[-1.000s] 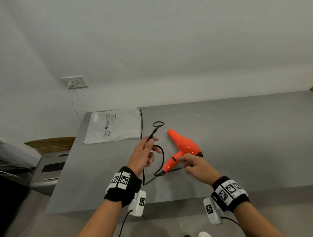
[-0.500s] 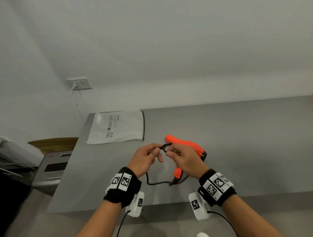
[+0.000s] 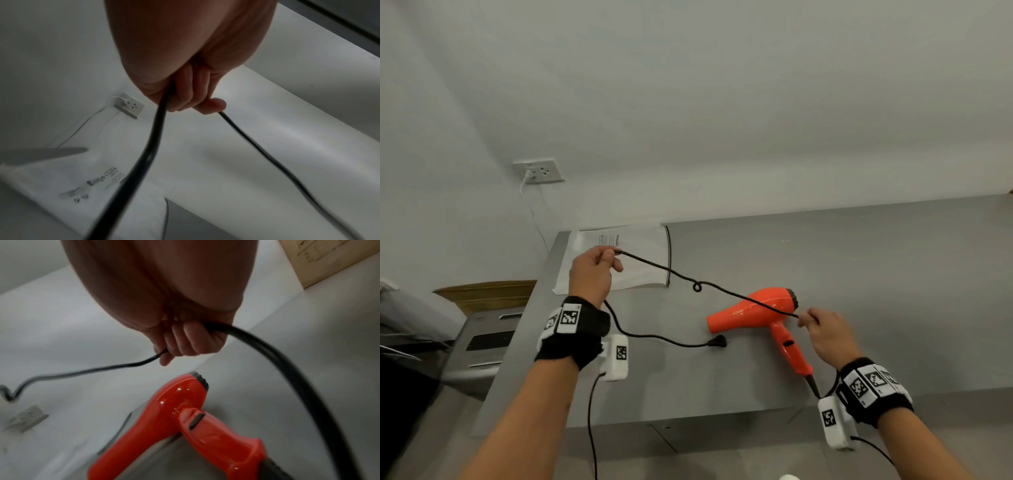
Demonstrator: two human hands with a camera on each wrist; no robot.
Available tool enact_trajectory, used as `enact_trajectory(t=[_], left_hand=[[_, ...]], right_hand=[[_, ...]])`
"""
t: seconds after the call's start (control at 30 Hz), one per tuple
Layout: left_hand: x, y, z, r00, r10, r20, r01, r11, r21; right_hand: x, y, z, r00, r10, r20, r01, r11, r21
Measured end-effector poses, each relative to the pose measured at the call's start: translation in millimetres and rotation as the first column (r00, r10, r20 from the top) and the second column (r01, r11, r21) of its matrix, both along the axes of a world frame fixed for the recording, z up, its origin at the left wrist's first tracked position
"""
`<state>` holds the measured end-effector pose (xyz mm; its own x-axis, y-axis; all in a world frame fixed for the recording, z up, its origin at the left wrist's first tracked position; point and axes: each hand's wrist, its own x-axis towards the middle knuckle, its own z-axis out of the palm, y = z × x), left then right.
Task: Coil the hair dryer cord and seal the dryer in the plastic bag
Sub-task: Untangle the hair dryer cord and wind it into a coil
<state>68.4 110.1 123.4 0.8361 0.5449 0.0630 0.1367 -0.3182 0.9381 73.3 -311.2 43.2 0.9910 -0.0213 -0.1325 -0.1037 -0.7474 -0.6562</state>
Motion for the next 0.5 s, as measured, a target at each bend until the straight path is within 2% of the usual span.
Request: enact_trajectory(t=[0.23, 0.3, 0.4, 0.47, 0.5], left_hand=[[12, 1, 28, 0.998, 0.021, 0.054, -0.027, 0.992, 0.12], [14, -12, 36, 0.995, -0.028, 0.099, 0.018, 0.995, 0.102], [11, -41, 56, 0.967, -0.185, 0.173, 0.169, 0.98, 0.105], [8, -61, 72, 0.935, -0.297, 0.194, 0.269, 0.95, 0.157], [7, -71, 78, 0.92, -0.344, 0.189, 0.312, 0.933, 0.179]], right_hand=[[-10, -24, -18, 0.996, -0.032, -0.079, 0.022, 0.993, -0.119], [-11, -18, -21, 0.988, 0.027, -0.153, -0.055, 0.982, -0.18], [-13, -1, -21, 0.95, 0.166, -0.263, -0.234, 0.938, -0.256], [-10, 15, -6, 0.96, 0.226, -0.164, -0.255, 0.949, -0.184], [-9, 26, 8, 0.966, 0.253, -0.051, -0.257, 0.961, -0.104]])
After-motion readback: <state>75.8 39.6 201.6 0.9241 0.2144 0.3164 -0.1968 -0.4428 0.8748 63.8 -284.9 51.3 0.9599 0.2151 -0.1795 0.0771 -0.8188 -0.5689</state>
